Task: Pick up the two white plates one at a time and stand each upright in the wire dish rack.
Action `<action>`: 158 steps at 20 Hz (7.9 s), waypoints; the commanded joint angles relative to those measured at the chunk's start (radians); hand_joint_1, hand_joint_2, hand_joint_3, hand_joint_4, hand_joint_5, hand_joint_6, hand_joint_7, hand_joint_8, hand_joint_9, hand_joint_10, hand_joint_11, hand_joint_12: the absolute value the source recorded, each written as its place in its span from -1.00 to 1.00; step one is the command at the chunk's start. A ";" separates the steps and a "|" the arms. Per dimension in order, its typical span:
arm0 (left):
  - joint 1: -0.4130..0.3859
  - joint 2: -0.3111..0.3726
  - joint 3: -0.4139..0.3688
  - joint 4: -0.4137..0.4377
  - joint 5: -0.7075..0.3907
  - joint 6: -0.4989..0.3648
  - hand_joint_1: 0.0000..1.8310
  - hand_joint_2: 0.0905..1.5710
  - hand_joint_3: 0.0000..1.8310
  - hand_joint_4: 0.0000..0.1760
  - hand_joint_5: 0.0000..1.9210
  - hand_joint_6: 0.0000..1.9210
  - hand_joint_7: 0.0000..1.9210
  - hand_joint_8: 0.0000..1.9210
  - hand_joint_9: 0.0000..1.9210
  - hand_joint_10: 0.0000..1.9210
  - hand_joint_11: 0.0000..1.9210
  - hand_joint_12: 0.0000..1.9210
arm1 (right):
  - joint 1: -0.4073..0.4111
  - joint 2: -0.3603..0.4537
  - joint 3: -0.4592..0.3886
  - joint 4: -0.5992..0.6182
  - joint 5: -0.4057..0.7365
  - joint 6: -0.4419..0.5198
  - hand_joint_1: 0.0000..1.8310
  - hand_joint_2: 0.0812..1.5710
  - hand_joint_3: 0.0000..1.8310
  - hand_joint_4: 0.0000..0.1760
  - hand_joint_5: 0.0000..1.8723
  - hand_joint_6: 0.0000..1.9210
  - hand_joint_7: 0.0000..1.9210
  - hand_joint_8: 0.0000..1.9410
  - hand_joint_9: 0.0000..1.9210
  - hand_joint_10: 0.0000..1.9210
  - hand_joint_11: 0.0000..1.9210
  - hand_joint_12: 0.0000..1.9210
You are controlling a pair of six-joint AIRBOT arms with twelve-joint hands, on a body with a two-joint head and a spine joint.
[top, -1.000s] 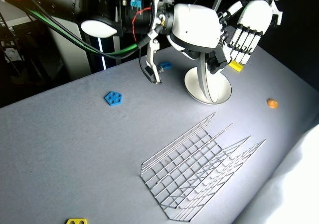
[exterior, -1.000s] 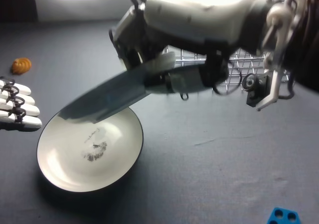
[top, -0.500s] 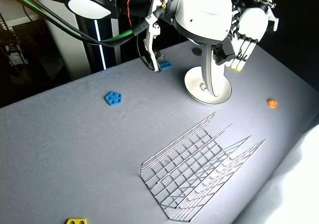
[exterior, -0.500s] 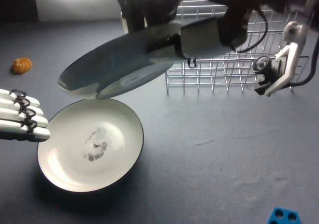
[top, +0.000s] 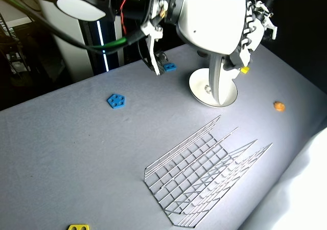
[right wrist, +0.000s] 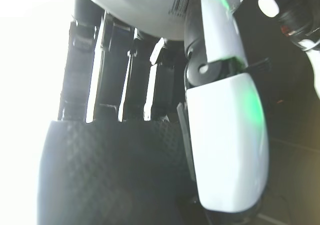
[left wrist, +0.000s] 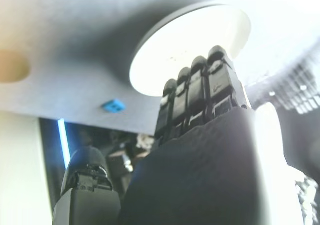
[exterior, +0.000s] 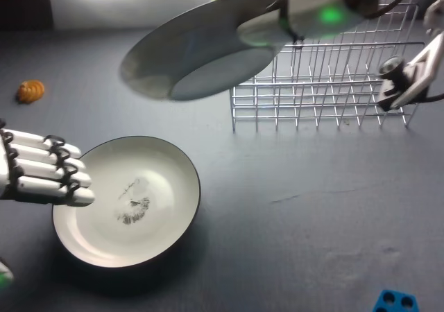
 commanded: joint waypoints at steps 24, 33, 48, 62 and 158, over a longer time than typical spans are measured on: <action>-0.028 -0.033 0.029 0.009 0.071 -0.103 -1.00 0.37 -0.99 -1.00 -0.95 -1.00 -0.97 -1.00 -0.99 -1.00 -1.00 -1.00 | -0.005 0.091 0.065 -0.001 0.199 0.160 0.31 0.42 -1.00 -0.70 -0.02 0.17 -0.01 0.02 0.23 -1.00 -0.22 0.02; -0.028 -0.044 0.044 0.009 0.071 -0.107 -1.00 0.35 -1.00 -1.00 -0.98 -1.00 -0.99 -1.00 -1.00 -1.00 -1.00 -1.00 | -0.019 0.121 0.088 0.000 0.186 0.137 0.31 0.42 -1.00 -0.72 -0.01 0.16 -0.01 0.03 0.22 -1.00 -0.22 0.02; -0.027 -0.049 0.051 0.010 0.069 -0.107 -1.00 0.38 -0.99 -1.00 -0.96 -1.00 -0.98 -1.00 -0.99 -1.00 -1.00 -1.00 | -0.031 0.137 0.185 0.068 0.129 0.118 0.31 0.43 -1.00 -0.66 -0.01 0.15 -0.02 0.06 0.19 -0.93 -0.22 0.05; -0.027 -0.050 0.050 0.010 0.067 -0.107 -1.00 0.38 -0.99 -1.00 -0.94 -0.99 -0.96 -0.99 -0.98 -1.00 -1.00 -1.00 | -0.026 0.079 0.324 0.129 -0.042 0.230 0.31 0.43 -1.00 -0.76 0.00 0.16 -0.03 0.05 0.22 -0.98 -0.24 0.05; 0.071 -0.090 0.060 0.061 0.101 -0.157 -1.00 0.40 -1.00 -1.00 -0.92 -1.00 -0.94 -1.00 -0.96 -1.00 -0.99 -0.99 | -0.047 -0.186 0.117 -0.329 0.061 -0.234 0.19 0.09 -0.98 -1.00 -1.00 -1.00 -1.00 -1.00 -1.00 -1.00 -1.00 -0.98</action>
